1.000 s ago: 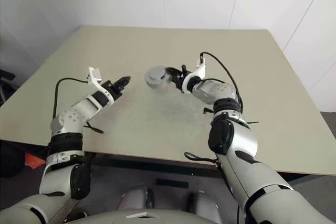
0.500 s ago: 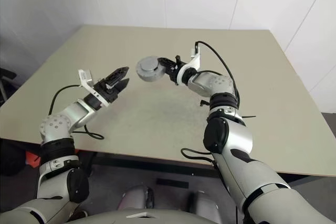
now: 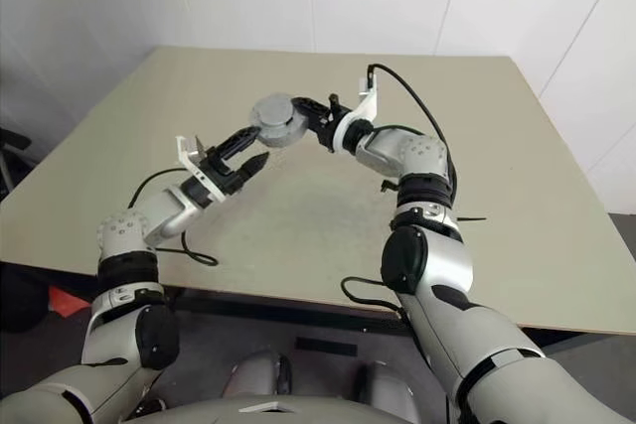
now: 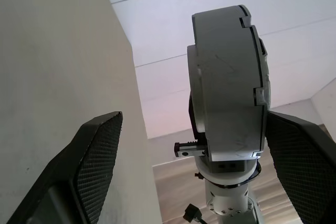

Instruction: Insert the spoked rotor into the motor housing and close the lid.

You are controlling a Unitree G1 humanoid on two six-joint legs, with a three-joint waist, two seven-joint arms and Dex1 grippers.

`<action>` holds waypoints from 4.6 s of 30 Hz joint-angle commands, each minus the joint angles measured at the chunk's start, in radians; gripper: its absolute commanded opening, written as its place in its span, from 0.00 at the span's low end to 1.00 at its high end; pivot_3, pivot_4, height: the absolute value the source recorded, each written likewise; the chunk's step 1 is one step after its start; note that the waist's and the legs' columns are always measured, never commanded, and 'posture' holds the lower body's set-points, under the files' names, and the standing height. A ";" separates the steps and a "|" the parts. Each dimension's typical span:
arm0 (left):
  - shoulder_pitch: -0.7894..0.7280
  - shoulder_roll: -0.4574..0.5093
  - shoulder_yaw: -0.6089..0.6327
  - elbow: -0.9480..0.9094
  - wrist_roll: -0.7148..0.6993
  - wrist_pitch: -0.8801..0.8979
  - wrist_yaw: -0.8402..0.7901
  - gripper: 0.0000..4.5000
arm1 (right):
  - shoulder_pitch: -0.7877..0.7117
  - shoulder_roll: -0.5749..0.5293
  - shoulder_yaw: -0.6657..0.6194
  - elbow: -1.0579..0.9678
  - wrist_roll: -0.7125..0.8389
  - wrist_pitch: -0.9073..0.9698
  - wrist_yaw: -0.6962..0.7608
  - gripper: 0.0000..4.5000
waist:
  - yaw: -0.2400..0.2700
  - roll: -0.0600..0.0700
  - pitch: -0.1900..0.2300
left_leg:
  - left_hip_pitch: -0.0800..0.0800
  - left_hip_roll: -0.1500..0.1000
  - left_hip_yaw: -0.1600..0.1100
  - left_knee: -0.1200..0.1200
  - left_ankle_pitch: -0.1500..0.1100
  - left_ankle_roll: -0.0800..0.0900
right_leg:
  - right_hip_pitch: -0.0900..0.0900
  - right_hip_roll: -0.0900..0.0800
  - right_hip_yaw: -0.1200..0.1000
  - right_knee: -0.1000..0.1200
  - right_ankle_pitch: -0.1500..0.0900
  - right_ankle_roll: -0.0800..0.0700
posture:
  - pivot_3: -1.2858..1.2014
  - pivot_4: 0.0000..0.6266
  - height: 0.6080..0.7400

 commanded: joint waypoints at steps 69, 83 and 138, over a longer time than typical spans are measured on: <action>-0.063 -0.057 -0.042 0.022 0.052 -0.193 -0.028 0.49 | 0.067 0.001 0.199 -0.133 -0.023 -0.097 0.084 0.83 | -0.005 -0.001 0.000 | 0.000 -0.001 -0.001 0.000 0.000 -0.001 | 0.001 0.000 0.000 0.000 0.001 0.001 | 0.52 0.00 1.00; 0.001 0.040 0.146 0.025 0.098 -0.473 0.092 0.49 | 0.075 -0.024 0.206 -0.081 -0.096 -0.259 0.060 0.83 | -0.010 -0.001 0.000 | 0.001 -0.001 -0.001 0.000 0.001 -0.001 | 0.001 0.000 0.000 0.000 0.001 0.001 | 0.52 0.00 1.00; -0.064 0.302 -0.118 0.155 0.631 -1.155 0.119 1.00 | 0.292 -0.129 0.617 -0.286 -0.413 -0.649 0.531 0.84 | 0.020 -0.014 0.005 | 0.016 -0.003 -0.027 0.003 -0.012 -0.017 | 0.007 0.004 0.002 0.004 0.001 -0.004 | 0.52 0.00 1.00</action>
